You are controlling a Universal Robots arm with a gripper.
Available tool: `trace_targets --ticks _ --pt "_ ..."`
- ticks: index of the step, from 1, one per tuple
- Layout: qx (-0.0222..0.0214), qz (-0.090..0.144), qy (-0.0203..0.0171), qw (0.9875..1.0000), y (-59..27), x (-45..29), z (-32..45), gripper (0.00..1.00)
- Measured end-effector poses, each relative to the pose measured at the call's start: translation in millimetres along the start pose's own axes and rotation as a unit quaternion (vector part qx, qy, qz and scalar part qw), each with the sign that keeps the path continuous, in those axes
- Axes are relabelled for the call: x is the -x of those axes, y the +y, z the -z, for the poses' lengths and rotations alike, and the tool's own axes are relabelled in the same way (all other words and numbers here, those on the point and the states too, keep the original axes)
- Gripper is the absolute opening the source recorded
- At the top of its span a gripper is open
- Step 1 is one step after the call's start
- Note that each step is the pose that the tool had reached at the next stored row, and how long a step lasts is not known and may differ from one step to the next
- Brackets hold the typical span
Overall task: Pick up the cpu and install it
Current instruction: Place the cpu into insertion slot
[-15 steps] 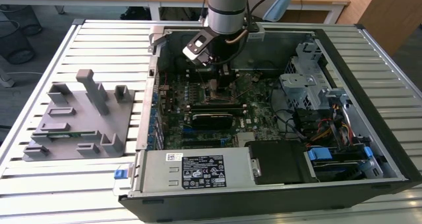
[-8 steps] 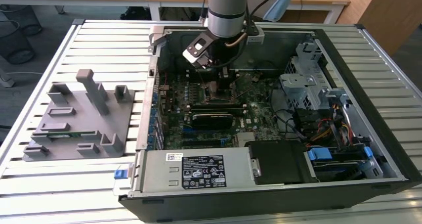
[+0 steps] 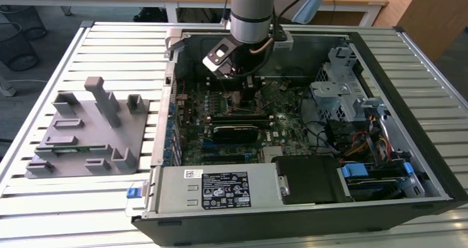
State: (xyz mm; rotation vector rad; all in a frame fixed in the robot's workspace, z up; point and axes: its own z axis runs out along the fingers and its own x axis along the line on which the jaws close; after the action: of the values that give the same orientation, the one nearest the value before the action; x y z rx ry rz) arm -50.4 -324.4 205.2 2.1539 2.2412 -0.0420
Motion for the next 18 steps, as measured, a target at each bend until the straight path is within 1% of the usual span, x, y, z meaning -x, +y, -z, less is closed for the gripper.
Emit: trace_targets --ticks 5,10,14,18 --pt "-0.0006 -0.013 -0.0001 0.9999 0.4 -0.1 -3.2 0.54" --pt "-0.0006 -0.013 -0.0001 0.9999 0.7 0.2 -7.9 0.54" --pt "-0.0006 -0.013 -0.0001 0.9999 2.4 1.6 -9.1 0.54" --pt "-0.0006 -0.014 -0.0001 0.9999 2.3 3.2 -9.5 0.54"
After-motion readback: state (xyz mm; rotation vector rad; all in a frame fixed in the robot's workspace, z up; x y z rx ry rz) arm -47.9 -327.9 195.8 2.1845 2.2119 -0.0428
